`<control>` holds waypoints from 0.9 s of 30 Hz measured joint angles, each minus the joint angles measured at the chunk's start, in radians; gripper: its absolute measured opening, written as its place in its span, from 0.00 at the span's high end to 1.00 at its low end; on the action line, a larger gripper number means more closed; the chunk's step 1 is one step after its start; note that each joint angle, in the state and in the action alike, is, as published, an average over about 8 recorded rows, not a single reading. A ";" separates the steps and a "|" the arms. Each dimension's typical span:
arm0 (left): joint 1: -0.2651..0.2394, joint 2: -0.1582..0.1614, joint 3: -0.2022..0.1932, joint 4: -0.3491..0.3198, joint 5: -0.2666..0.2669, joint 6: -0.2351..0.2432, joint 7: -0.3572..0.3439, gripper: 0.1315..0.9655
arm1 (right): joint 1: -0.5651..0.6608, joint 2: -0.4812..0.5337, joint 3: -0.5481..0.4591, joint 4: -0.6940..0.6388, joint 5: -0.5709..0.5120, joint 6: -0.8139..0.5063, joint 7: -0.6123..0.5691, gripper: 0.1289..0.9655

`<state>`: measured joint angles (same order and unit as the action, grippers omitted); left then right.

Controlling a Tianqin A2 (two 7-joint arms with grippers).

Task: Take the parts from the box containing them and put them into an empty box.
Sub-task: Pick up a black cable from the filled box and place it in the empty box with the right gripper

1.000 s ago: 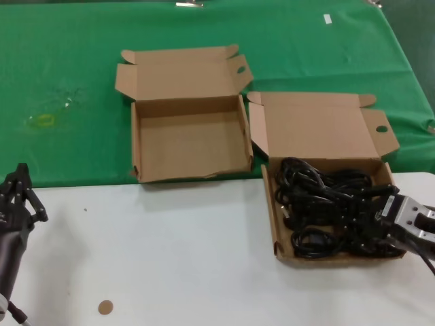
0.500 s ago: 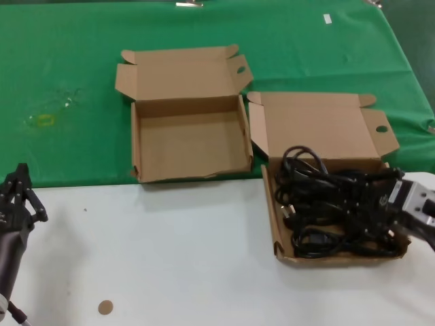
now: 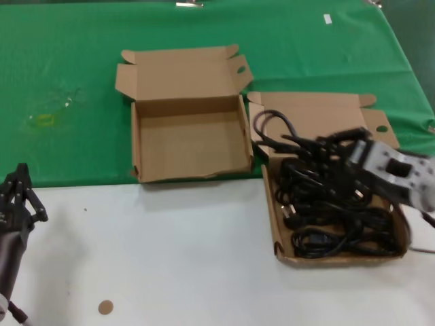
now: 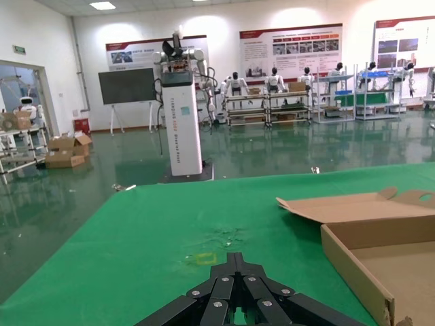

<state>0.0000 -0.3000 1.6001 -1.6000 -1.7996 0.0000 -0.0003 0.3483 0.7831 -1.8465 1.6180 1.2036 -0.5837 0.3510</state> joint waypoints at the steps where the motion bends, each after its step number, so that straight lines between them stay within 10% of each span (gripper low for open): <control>1: 0.000 0.000 0.000 0.000 0.000 0.000 0.000 0.99 | 0.024 -0.019 -0.008 -0.009 -0.014 -0.011 0.000 0.87; 27: 0.000 0.000 0.000 0.000 0.000 0.000 0.000 0.99 | 0.438 -0.506 -0.152 -0.405 -0.271 -0.087 -0.016 0.87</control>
<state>0.0000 -0.3000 1.6001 -1.6000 -1.7997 0.0000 -0.0003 0.7863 0.2769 -1.9985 1.2128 0.9329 -0.6704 0.3348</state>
